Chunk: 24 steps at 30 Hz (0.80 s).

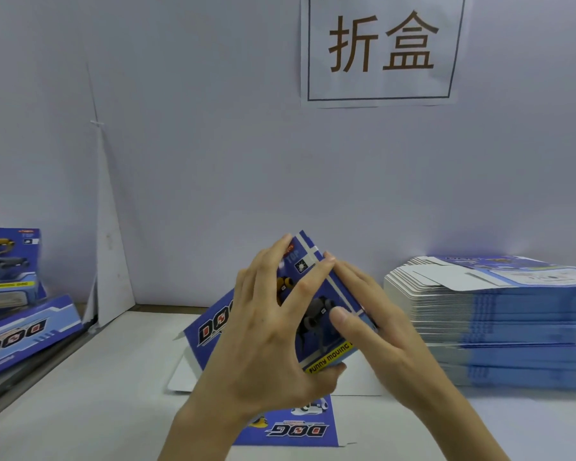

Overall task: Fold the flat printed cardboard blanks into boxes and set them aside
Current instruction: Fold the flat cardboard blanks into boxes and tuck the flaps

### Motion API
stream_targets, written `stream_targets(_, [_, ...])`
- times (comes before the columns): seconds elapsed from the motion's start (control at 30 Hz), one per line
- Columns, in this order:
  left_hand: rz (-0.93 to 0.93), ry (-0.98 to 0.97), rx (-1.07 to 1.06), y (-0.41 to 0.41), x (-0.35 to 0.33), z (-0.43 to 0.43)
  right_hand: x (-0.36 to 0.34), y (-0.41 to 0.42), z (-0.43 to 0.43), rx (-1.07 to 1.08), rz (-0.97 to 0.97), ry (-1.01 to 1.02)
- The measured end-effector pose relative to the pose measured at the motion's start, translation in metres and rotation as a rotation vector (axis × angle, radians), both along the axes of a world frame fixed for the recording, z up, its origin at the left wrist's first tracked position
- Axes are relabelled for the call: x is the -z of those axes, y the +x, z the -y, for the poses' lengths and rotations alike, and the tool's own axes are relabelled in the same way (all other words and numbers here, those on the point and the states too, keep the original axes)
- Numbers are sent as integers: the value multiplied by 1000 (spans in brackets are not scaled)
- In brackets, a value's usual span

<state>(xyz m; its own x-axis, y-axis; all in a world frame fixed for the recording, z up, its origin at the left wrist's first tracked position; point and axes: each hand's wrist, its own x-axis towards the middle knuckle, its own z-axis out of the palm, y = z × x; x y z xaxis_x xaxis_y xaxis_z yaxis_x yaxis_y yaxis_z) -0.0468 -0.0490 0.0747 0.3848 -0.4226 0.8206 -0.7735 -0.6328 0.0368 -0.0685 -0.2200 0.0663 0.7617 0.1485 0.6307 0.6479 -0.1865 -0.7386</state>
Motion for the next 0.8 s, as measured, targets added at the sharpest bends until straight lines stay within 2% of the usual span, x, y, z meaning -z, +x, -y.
stream_targets(0.13, [-22, -34, 31, 1, 0, -3, -3, -1, 3, 70, 41, -101])
stream_targets(0.23, [-32, -68, 33, 2, -1, -2, -6, -2, 4, 120, 86, -36])
stream_targets(0.4, [-336, -401, 292, 4, -10, -14, -14, -7, 16, 139, 173, 310])
stream_targets(0.47, [-476, -511, 420, 6, -12, -23, -16, -9, 19, 88, 156, 353])
stream_targets(0.57, [-839, -636, 799, 5, -9, -27, -18, -9, 18, 22, 134, 381])
stream_targets(0.6, [-899, -659, 880, 5, -7, -25, -18, -9, 16, 15, 128, 404])
stream_targets(0.73, [-894, -828, 854, 6, -5, -12, -20, -11, 11, 123, 193, 407])
stream_targets(0.8, [-901, -894, 867, 6, -7, -7, -17, -12, 6, 86, 205, 382])
